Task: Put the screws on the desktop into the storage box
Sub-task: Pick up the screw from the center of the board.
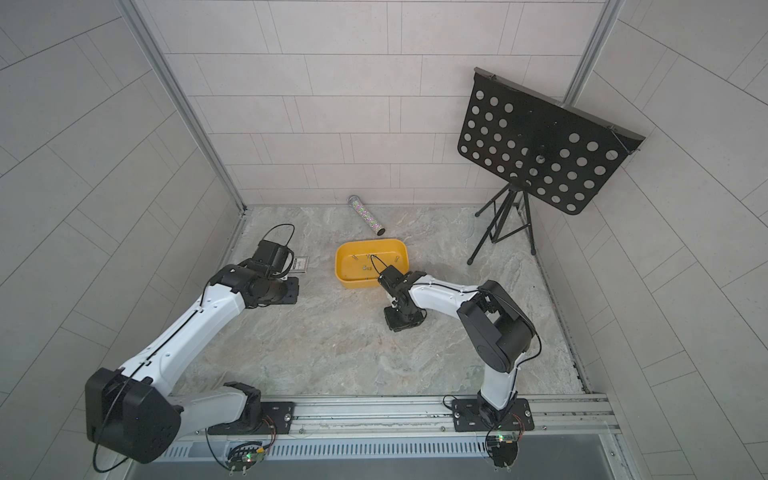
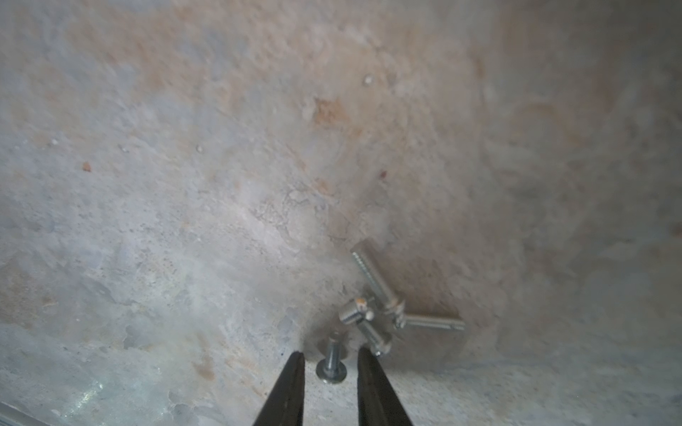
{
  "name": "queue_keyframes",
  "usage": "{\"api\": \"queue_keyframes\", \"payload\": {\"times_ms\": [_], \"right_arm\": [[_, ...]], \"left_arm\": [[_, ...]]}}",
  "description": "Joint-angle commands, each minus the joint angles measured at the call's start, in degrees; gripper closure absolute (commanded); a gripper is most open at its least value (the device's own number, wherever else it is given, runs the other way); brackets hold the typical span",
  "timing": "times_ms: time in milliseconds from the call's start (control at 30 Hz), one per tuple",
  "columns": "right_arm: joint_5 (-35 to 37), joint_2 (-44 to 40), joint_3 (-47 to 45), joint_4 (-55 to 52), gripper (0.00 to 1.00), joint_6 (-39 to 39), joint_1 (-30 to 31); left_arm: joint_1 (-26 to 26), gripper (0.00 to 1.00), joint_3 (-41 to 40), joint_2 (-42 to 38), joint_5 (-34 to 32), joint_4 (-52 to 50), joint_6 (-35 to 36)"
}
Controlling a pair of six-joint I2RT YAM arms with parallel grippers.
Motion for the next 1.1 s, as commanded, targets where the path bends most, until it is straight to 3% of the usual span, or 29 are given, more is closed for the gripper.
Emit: {"api": "queue_keyframes", "payload": {"times_ms": [0,1067], "right_arm": [[0.52,2.05,-0.17,-0.66,0.72,0.07,0.57],[4.7,3.5,1.07,-1.62,0.83,0.88,1.14]], "left_arm": [[0.47,0.57,-0.77,-0.24,0.22,-0.06,0.62],[0.46,0.57,-0.78,-0.36,0.27,-0.07,0.59]]}}
